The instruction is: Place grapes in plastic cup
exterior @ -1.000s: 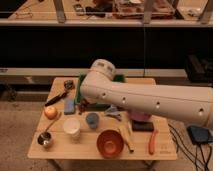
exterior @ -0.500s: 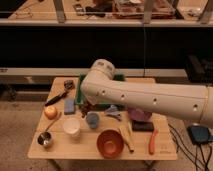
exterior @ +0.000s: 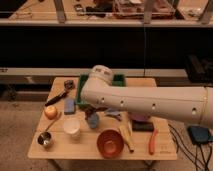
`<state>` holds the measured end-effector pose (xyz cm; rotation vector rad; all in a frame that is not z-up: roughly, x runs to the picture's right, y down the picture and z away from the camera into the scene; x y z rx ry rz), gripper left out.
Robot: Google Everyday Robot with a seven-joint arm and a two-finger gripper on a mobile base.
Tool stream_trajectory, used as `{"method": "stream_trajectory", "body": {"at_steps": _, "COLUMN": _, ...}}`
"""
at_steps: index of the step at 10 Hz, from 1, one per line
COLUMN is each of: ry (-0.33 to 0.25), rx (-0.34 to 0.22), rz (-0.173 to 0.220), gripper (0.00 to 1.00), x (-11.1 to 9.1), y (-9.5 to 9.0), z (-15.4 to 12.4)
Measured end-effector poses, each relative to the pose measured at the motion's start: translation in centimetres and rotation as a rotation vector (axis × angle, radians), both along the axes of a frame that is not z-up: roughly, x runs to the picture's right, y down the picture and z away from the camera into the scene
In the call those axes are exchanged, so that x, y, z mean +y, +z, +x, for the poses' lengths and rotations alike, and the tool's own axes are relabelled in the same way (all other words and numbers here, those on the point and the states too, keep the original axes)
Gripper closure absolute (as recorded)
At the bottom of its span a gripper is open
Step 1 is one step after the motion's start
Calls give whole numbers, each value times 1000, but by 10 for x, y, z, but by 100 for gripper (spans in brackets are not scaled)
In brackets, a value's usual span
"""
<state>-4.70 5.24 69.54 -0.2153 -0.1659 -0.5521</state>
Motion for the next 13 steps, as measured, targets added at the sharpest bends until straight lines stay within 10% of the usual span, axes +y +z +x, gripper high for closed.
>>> {"method": "stream_trajectory", "body": {"at_steps": 13, "ry": -8, "rx": 132, "rz": 9, "gripper": 98, "x": 32, "y": 43, "z": 0}}
